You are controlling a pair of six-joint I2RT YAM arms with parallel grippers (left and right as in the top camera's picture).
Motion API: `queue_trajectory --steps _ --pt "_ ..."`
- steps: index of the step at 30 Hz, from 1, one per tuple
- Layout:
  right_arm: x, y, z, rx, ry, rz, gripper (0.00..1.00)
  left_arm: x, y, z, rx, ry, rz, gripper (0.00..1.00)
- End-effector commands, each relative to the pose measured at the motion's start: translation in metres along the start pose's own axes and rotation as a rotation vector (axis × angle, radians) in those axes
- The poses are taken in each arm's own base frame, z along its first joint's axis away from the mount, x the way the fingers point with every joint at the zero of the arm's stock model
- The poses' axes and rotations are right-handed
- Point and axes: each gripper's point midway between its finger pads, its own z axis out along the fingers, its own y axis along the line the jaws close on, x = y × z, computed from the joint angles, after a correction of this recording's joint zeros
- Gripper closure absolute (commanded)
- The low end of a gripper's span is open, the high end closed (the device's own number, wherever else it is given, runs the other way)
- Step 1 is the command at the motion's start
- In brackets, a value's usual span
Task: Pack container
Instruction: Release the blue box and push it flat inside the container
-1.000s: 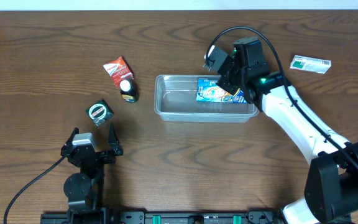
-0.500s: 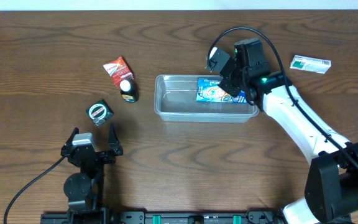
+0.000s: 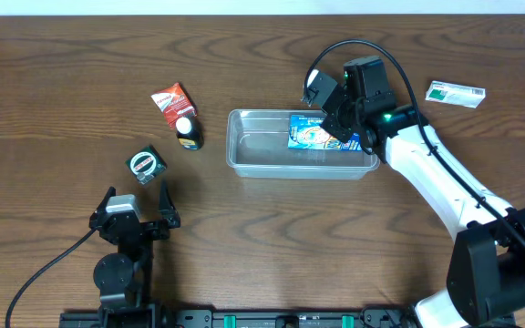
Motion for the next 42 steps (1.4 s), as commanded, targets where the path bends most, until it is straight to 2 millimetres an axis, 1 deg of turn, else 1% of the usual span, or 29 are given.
queue_trajectory --steps 1,10,24,31,36,42 --pt "0.012 0.004 0.012 -0.022 0.036 0.026 0.99 0.016 0.003 0.001 -0.01 0.048 0.009 0.02" --pt "0.016 0.007 0.015 -0.032 0.049 0.027 0.99 0.016 0.003 0.001 -0.009 0.048 0.009 0.02" --pt "0.03 0.019 0.013 -0.079 0.109 0.033 0.99 0.016 0.003 0.001 -0.009 0.048 0.009 0.02" --pt "0.029 0.037 0.011 -0.153 0.105 0.032 0.99 0.016 0.003 0.001 -0.009 0.048 0.009 0.02" --pt "0.025 0.047 0.002 -0.175 0.112 0.013 0.99 0.016 0.003 0.001 -0.009 0.048 0.009 0.02" --pt "0.017 0.051 -0.017 -0.173 0.097 0.001 0.99 0.016 0.003 0.001 -0.009 0.048 0.009 0.02"
